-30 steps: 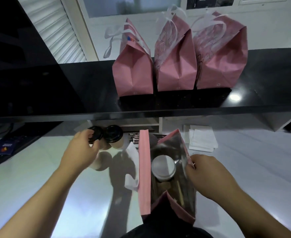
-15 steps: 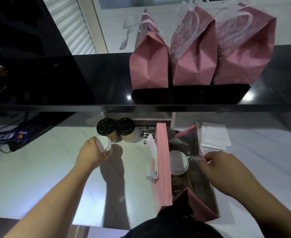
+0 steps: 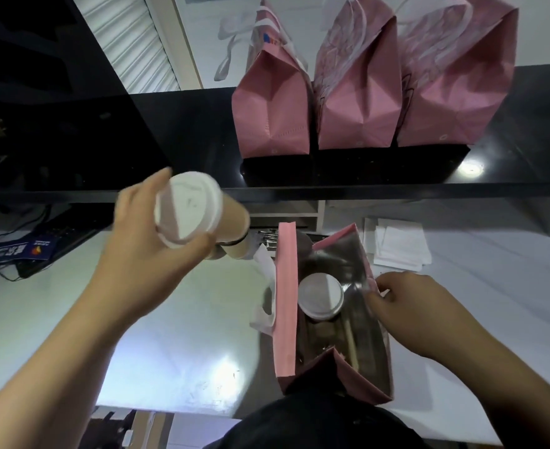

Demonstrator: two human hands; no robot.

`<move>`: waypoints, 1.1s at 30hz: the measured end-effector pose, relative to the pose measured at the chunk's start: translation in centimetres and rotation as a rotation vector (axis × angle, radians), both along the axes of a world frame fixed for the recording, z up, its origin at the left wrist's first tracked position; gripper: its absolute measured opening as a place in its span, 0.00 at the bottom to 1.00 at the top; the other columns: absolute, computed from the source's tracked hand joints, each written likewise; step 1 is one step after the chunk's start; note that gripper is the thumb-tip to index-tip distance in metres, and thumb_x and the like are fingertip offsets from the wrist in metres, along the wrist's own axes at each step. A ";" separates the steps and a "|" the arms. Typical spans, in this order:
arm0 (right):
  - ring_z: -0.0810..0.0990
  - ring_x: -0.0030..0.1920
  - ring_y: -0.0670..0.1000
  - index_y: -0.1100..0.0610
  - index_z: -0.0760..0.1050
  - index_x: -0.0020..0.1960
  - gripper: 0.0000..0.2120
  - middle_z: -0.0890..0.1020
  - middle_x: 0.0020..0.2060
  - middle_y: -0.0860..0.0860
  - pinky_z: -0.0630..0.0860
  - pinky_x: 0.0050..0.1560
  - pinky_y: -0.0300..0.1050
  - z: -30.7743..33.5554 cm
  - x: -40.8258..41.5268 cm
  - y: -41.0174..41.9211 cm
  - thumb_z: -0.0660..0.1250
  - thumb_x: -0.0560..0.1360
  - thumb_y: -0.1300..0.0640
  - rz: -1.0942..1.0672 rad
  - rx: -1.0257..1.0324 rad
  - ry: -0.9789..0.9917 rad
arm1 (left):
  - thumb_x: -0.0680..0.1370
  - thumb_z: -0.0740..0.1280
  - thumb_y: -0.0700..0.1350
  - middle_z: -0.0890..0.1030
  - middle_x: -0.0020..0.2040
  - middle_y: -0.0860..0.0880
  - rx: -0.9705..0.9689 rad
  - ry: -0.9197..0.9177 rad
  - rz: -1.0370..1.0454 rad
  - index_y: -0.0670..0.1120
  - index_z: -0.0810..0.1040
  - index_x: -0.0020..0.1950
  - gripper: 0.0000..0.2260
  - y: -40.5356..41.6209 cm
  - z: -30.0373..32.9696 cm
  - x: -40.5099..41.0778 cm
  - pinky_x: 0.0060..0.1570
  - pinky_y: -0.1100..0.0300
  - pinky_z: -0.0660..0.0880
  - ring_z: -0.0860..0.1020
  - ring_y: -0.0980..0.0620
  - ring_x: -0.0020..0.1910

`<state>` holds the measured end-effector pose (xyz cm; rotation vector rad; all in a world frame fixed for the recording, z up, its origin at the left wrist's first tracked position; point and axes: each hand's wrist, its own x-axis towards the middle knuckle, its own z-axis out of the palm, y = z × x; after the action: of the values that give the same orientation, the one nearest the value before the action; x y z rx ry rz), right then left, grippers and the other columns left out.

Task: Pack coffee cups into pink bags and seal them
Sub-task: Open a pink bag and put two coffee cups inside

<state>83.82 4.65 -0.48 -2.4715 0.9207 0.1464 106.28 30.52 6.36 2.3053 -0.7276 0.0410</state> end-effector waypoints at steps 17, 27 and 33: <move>0.78 0.36 0.51 0.53 0.76 0.39 0.14 0.81 0.35 0.50 0.73 0.33 0.46 0.3 -1.6 -0.5 0.59 0.80 0.50 0.024 0.030 0.075 | 0.70 0.79 0.52 0.71 0.72 0.51 0.776 -0.127 -0.945 0.52 0.64 0.77 0.39 -13.8 -3.7 -9.2 0.62 0.56 0.76 0.72 0.49 0.68; 0.80 0.37 0.53 0.54 0.77 0.41 0.13 0.82 0.37 0.52 0.76 0.33 0.48 0.3 -3.0 -0.7 0.59 0.80 0.53 -0.042 0.070 0.064 | 0.75 0.74 0.50 0.76 0.64 0.46 0.973 -0.231 -1.031 0.45 0.69 0.75 0.31 -14.3 -8.3 -10.9 0.51 0.53 0.79 0.76 0.45 0.58; 0.79 0.37 0.52 0.54 0.77 0.42 0.11 0.81 0.37 0.50 0.75 0.34 0.47 0.3 -3.3 -0.4 0.60 0.80 0.53 -0.049 0.077 0.043 | 0.79 0.68 0.39 0.73 0.64 0.42 1.055 -0.318 -1.085 0.43 0.65 0.78 0.27 -14.2 -10.1 -11.4 0.53 0.47 0.79 0.75 0.41 0.59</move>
<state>80.54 4.21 -0.15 -2.3818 0.9745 0.2144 94.92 16.35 -3.73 2.4201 -2.5281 -0.6108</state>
